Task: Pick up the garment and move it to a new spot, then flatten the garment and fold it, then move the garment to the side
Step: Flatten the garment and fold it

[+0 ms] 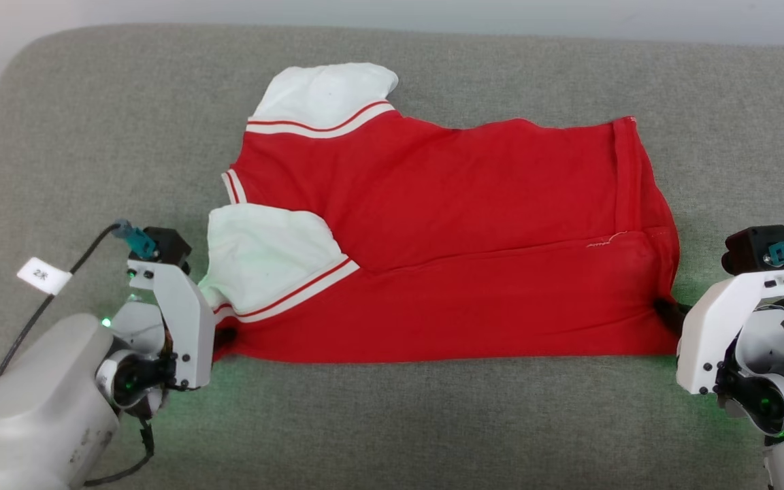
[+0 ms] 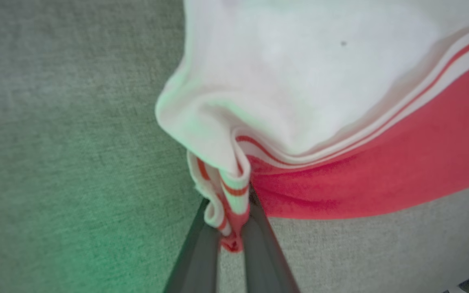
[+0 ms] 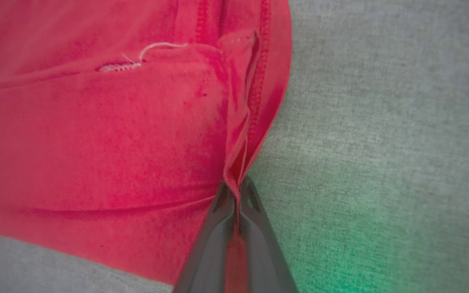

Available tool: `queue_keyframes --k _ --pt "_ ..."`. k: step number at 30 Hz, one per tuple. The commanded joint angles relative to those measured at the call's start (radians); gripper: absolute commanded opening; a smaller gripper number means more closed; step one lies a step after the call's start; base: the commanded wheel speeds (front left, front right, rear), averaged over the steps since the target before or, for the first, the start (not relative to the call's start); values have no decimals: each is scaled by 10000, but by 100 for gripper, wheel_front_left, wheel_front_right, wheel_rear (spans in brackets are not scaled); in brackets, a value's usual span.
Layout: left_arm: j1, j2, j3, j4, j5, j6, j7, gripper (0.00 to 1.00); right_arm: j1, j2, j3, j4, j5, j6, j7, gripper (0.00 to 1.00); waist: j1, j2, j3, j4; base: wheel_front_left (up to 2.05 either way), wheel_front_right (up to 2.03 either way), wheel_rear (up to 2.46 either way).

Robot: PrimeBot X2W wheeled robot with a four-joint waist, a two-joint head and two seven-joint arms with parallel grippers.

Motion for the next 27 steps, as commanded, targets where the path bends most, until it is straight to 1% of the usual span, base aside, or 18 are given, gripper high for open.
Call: queue_keyframes --k 1,6,9,10,12,14,20,27 --pt "149 -352 -186 322 138 122 -173 0 315 29 151 279 58 -11 245 0 0 0 -40 6 0 0 0" --pt "202 -57 -186 230 136 134 7 0 539 -348 57 -244 249 -12 406 0 0 0 -280 -5 0 0 0" --pt "357 193 -206 36 74 256 224 0 806 -562 -42 -651 376 -14 578 0 0 0 -457 -18 0 0 0" --pt "357 193 -206 36 74 256 224 0 806 -562 -42 -651 376 -14 578 0 0 0 -457 -18 0 0 0" --pt "599 487 -252 -307 38 420 480 0 1167 -740 -136 -1134 577 -14 842 0 0 0 -643 -20 0 0 0" --pt "685 584 -259 -471 -3 477 578 0 1292 -793 -168 -1307 608 -15 933 0 0 0 -696 -24 0 0 0" --pt "1242 1186 -332 -1724 -64 1066 979 0 2101 -1021 -456 -2261 718 -15 1359 0 0 0 -933 -33 0 0 0" --pt "1904 1777 -337 -3332 -153 1864 1242 0 3013 -854 -811 -2938 772 -15 1825 0 0 0 -1051 -6 0 0 0"
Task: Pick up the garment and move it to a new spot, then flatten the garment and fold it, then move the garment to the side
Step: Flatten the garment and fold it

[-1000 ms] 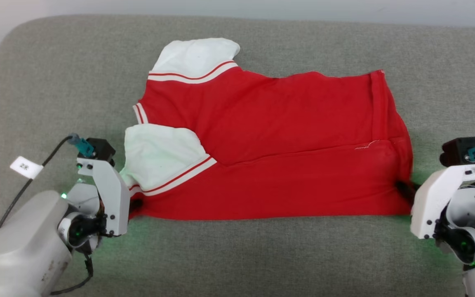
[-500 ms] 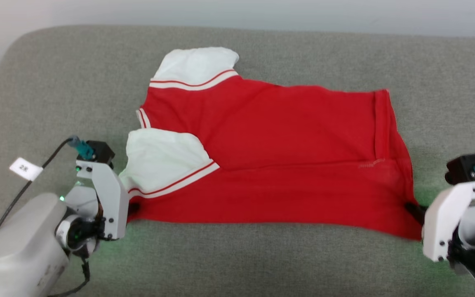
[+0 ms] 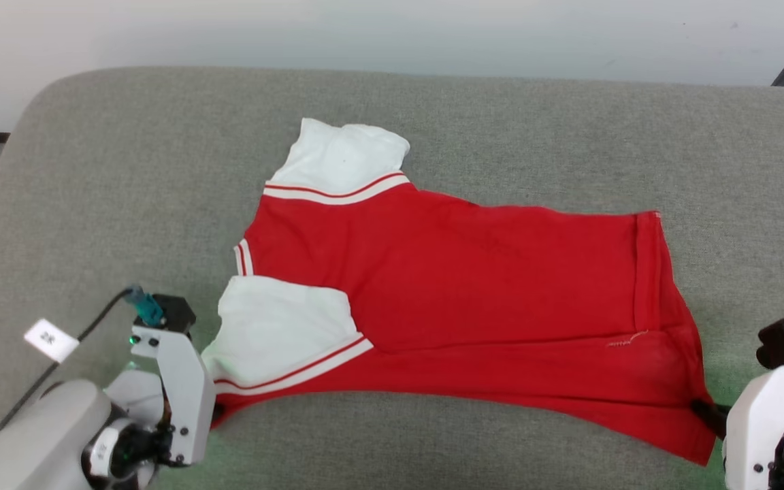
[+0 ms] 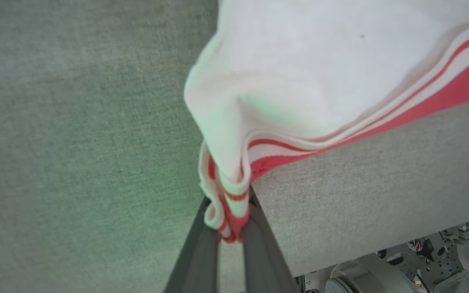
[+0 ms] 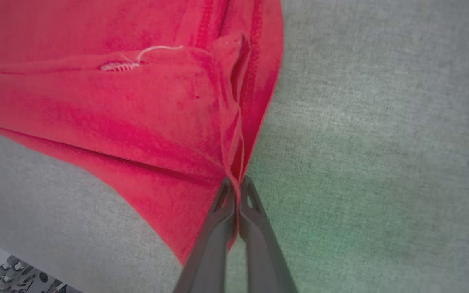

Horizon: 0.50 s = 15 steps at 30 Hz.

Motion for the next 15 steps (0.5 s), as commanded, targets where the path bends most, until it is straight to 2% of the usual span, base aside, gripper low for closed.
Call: queue_keyframes --k 1,6,15 --pt "221 114 -56 20 7 84 66 0 122 -33 -133 -26 14 -23 10 0 0 0 1 -1 0 0 0" --pt "481 195 -75 -405 -14 320 17 0 276 143 -148 -36 -73 -23 -42 0 0 0 -1 -40 0 0 0" --pt "418 535 18 -802 86 499 66 0 178 -67 -221 5 -136 -23 -68 0 0 0 24 -41 0 0 0"
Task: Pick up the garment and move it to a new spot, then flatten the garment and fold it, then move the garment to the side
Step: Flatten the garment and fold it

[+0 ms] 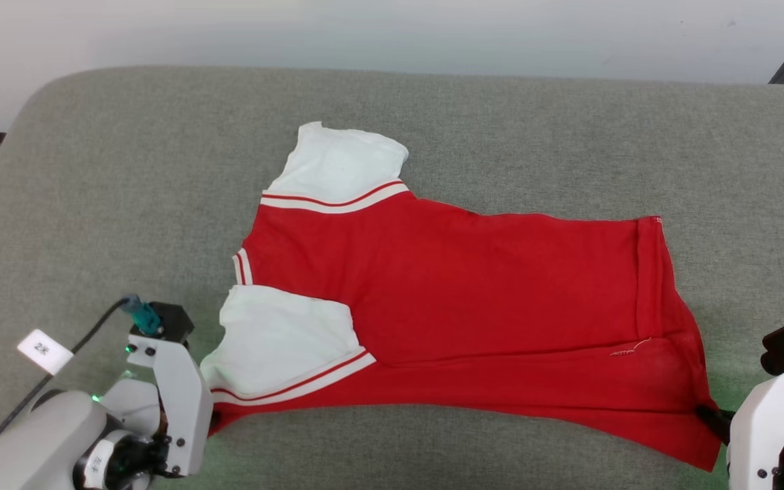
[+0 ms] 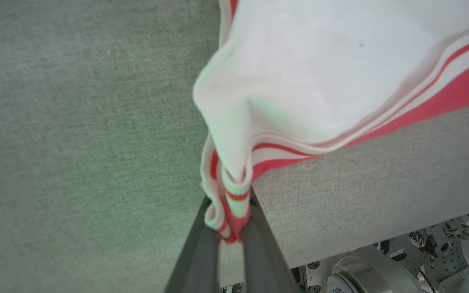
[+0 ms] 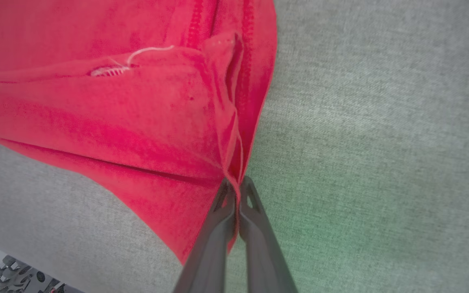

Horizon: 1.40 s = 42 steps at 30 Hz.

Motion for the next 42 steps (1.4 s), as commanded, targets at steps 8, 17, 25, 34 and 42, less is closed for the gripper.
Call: queue_keyframes --k 8,17,25,34,42 --pt "11 436 226 -467 22 375 71 0 -108 -340 -247 -212 -19 -23 123 0 0 0 54 6 0 0 0" --pt "218 391 98 -714 -2 545 185 40 19 -216 -139 -182 -17 -23 206 0 0 0 98 -16 0 0 0" --pt "-133 524 156 -1020 94 813 467 100 -179 -292 35 -339 -8 -21 -68 100 0 0 93 -87 0 0 0" --pt "-1004 1151 344 -2242 199 1201 1498 100 -491 -206 140 -875 76 -20 -639 100 0 0 245 -443 0 0 0" --pt "-2386 1356 761 -2589 713 1036 1696 100 -1202 260 164 -1492 -248 -20 -2618 100 0 0 765 -1048 0 0 0"
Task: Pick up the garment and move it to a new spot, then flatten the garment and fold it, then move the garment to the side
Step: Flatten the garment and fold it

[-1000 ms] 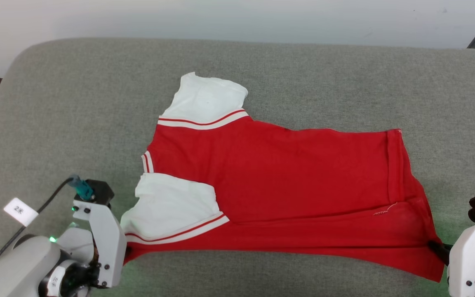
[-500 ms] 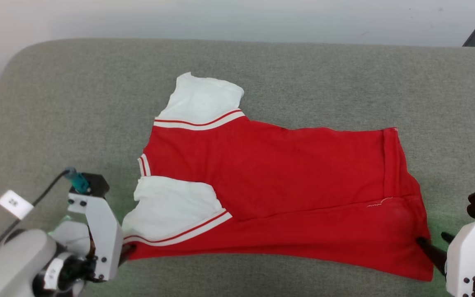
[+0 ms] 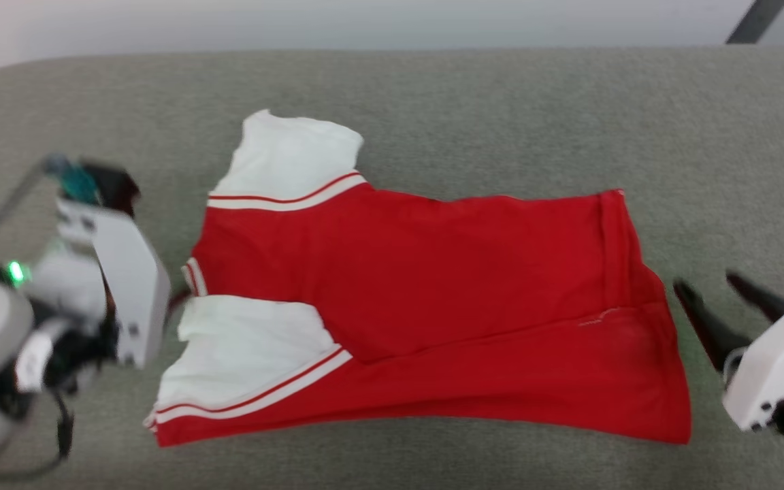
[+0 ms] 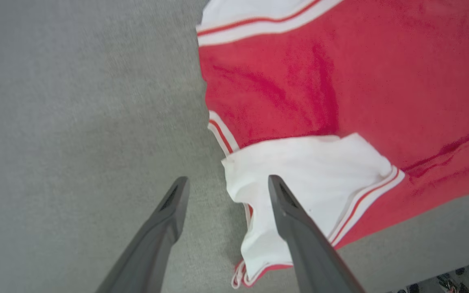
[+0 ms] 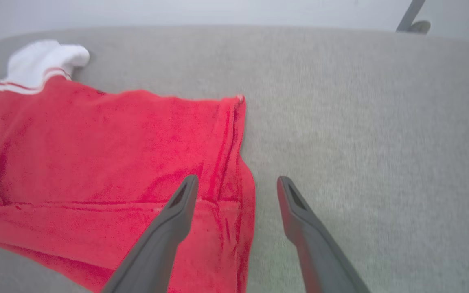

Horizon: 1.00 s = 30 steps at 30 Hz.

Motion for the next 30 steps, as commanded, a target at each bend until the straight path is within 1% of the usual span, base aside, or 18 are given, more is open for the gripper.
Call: queue_keyframes --k 1,4,5,6,10,14,16,17,19,22,26,30 --pt "-563 -231 176 238 297 -259 -207 100 -342 214 98 -173 -111 -14 -840 100 0 -1 356 -414 0 0 0" --pt "-1232 -499 238 888 638 -675 -563 100 -679 483 326 -217 -279 -13 -2019 100 0 -1 561 -746 0 0 0" --pt "-1232 -499 238 888 638 -675 -563 100 -679 483 326 -217 -279 -13 -2019 100 0 -1 561 -746 0 0 0" --pt "-1444 -629 256 1126 718 -804 -674 100 -763 594 379 -165 -331 -13 -2354 100 0 -1 625 -854 0 0 0" --pt "-2226 -1157 243 2182 1026 -1460 -1173 100 -1018 786 727 87 -446 -13 -3459 100 0 -1 800 -1147 0 0 0" --pt "-3042 -1748 215 3497 1507 -2062 -1971 100 -1171 813 988 289 -476 -13 -4119 100 0 -1 891 -1251 0 0 0" --pt "-3389 -2093 238 4219 1619 -2360 -2378 100 -1231 810 1094 388 -479 -13 -4299 100 0 -1 930 -1331 0 0 0" --pt "-3589 -2186 245 4596 1716 -2441 -2556 100 -1279 813 1188 411 -464 -14 -4375 100 0 -1 958 -1397 0 0 0" --pt "-3870 -2381 209 5306 1808 -2794 -2879 100 -1431 842 1303 407 -428 -14 -4543 100 0 -1 1023 -1551 0 0 0" --pt "-4274 -2558 177 6401 1993 -3104 -3247 100 -1551 784 1471 440 -339 -14 -4669 100 0 -1 1162 -1797 0 0 0" --pt "-4641 -2736 79 7701 2079 -3461 -3349 100 -1599 746 1609 453 -256 -14 -4769 100 0 -1 1401 -2134 0 0 0" --pt "-5061 -2871 3 8853 2160 -3666 -3358 100 -1643 772 1669 431 -231 -14 -4824 100 0 -1 1653 -2425 0 0 0"
